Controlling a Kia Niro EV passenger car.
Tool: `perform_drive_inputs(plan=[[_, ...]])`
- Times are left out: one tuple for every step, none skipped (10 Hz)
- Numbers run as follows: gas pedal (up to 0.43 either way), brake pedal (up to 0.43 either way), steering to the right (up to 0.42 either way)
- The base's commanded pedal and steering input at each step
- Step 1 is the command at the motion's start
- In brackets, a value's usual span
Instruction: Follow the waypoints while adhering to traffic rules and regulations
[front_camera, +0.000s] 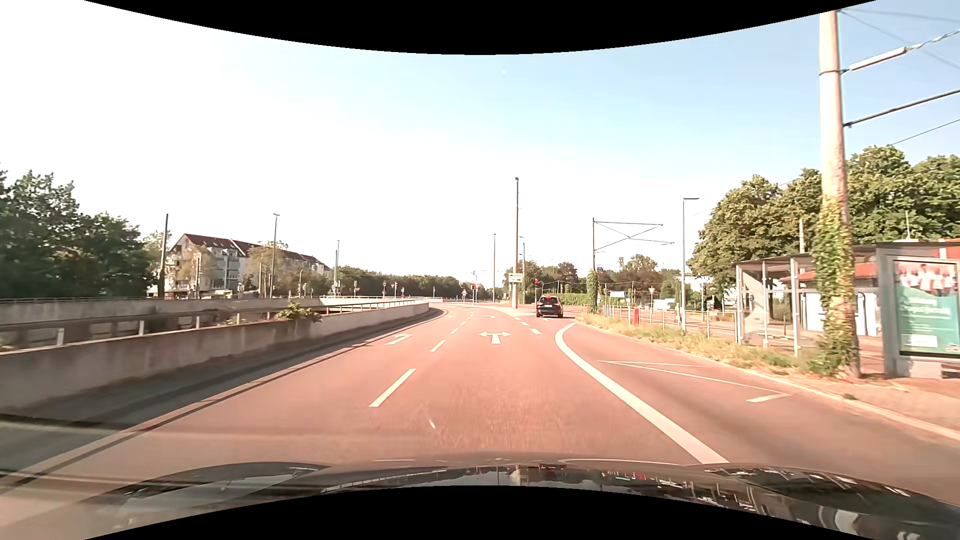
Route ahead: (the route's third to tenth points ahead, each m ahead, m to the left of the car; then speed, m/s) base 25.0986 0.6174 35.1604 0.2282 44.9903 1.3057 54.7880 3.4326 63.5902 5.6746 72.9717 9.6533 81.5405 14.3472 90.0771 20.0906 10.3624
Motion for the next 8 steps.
perform_drive_inputs(plan=[[0.039, 0.0, 0.004], [0.028, 0.0, 0.004], [0.028, 0.0, 0.004], [0.02, 0.0, 0.004], [0.02, 0.0, 0.004], [0.02, 0.0, 0.004], [0.02, 0.0, 0.004], [0.02, 0.0, 0.004]])
